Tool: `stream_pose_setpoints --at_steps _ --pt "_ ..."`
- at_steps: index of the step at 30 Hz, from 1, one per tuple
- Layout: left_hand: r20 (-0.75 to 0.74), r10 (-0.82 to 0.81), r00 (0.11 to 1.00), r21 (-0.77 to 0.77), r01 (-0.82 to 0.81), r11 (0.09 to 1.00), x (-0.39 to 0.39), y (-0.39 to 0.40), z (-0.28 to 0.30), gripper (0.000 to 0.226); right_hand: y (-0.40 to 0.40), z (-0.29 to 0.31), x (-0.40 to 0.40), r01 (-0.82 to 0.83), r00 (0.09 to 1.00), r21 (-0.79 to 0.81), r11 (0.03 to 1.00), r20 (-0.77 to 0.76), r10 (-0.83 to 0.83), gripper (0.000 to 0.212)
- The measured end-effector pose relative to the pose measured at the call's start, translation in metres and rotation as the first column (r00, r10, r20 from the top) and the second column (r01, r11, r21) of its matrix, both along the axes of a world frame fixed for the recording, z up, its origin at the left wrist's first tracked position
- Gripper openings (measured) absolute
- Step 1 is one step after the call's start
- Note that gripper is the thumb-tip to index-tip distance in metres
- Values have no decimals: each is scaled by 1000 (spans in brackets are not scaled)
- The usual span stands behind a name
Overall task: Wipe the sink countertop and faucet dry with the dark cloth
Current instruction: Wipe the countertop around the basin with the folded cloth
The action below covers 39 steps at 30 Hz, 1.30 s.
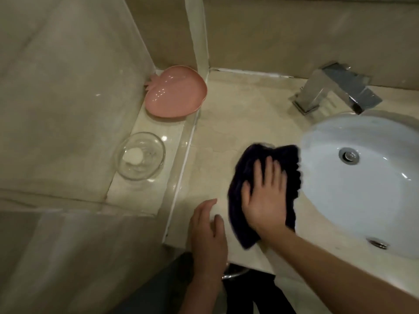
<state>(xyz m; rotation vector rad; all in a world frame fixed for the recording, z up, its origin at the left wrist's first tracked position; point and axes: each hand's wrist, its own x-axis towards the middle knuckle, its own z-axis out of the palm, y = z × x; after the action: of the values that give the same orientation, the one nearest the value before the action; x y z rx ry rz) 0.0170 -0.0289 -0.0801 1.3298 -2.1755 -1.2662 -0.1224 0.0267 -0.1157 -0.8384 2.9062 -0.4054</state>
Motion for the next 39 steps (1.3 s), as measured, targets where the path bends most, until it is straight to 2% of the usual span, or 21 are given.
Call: stream_pose_setpoints --at_steps 3,9,13,15,18,21,26,29,31,33,35,37,39 --pt "-12 95 995 -14 -95 995 10 -6 0 32 -13 -1 62 -187 979 34 982 82 184 66" --pt "16 91 996 -72 -89 993 30 -27 17 45 -98 2 63 -114 986 68 991 133 104 75" --pt "9 74 997 -71 -73 995 42 -29 20 45 -82 -4 111 -258 964 45 965 79 254 66" --pt "26 20 999 -63 -18 998 44 -25 15 46 -63 -10 126 -320 947 47 946 47 317 62" --pt "95 -142 985 -78 149 986 44 -13 5 46 -25 -5 111 -395 918 65 916 51 393 69" --pt "153 -271 950 -78 285 955 36 1 -1 46 37 4 71 -224 972 36 974 86 221 58" --pt "157 -359 920 -60 372 926 17 31 1 44 140 6 14 26 999 136 990 41 -32 59" --pt "138 -389 911 -88 402 911 10 45 6 41 137 3 23 229 971 150 962 35 -237 62" --pt "114 -403 908 -93 414 905 5 50 8 40 107 6 46 276 958 110 955 50 -283 64" --pt "95 -417 904 -84 425 901 -2 53 9 44 73 3 71 81 995 84 993 57 -86 62" --pt "143 -479 866 -122 495 860 -9 52 6 53 54 -1 82 -129 991 129 983 40 125 67" --pt "251 -532 809 -212 582 785 -17 46 -1 55 52 -2 78 -172 985 180 968 54 165 83" --pt "324 -554 767 -247 634 733 -28 41 -6 55 62 0 71 -224 973 162 961 92 212 88"
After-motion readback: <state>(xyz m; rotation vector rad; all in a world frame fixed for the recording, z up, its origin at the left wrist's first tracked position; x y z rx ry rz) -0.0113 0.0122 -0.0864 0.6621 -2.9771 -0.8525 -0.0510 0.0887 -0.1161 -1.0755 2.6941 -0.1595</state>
